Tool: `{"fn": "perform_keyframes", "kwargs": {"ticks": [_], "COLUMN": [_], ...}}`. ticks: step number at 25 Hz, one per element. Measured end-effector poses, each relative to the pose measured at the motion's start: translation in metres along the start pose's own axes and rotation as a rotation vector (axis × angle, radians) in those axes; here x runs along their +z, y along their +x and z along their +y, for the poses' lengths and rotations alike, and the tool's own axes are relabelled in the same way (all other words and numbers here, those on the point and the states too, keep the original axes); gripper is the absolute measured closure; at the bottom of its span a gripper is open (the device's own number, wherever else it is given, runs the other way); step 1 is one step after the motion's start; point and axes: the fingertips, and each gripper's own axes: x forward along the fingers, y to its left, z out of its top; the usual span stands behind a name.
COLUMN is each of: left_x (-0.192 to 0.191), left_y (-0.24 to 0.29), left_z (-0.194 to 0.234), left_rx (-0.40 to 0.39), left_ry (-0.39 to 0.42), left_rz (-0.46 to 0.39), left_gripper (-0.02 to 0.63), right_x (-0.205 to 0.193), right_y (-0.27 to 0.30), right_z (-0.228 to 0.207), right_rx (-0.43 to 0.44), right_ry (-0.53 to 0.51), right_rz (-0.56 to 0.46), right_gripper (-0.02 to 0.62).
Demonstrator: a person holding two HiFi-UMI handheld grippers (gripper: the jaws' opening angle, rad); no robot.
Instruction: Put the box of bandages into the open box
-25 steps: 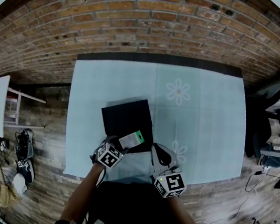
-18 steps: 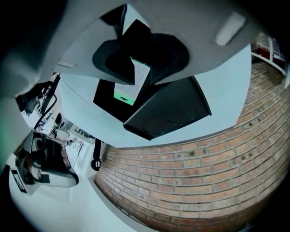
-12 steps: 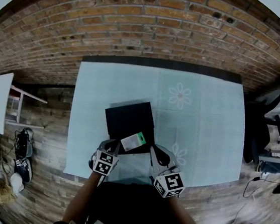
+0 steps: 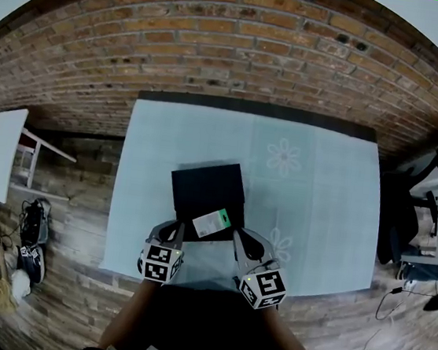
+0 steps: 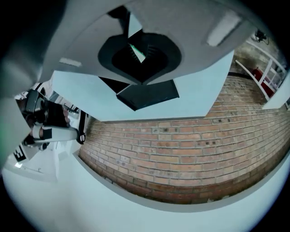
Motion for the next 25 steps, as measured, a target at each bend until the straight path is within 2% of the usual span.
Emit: {"fn": "perform_keyframes", "kwargs": {"ticks": [6, 10, 12, 15, 20, 25], "left_x": [0.043, 0.085, 0.096, 0.097, 0.091, 0.090], "left_y": [-0.035, -0.080, -0.097, -0.110, -0.107, -0.103], "left_z": [-0.001, -0.003, -0.007, -0.012, -0.022, -0.020], "left_rx": [0.029, 0.076, 0.085, 0.099, 0.088, 0.074], "left_ry": [-0.001, 0.044, 0.056, 0.057, 0.090, 0.076], "left_rz": [-0.166, -0.421, -0.498, -0.539, -0.533, -0.519], "left_gripper": [0.600, 0.600, 0.600, 0.600, 0.600, 0.600], "right_x": [0.007, 0.009, 0.010, 0.008, 0.009, 0.014], "right_y": [-0.004, -0.008, -0.010, -0.013, -0.015, -0.018], "right_z": [0.010, 0.019, 0.021, 0.024, 0.025, 0.029], "right_rx": [-0.002, -0.004, -0.012, -0.022, -0.028, -0.021], "right_ry": [-0.011, -0.019, -0.026, -0.026, -0.031, -0.044], "right_rz": [-0.038, -0.055, -0.061, -0.062, -0.072, -0.083], "right_gripper": [0.594, 0.594, 0.594, 0.594, 0.594, 0.595]}}
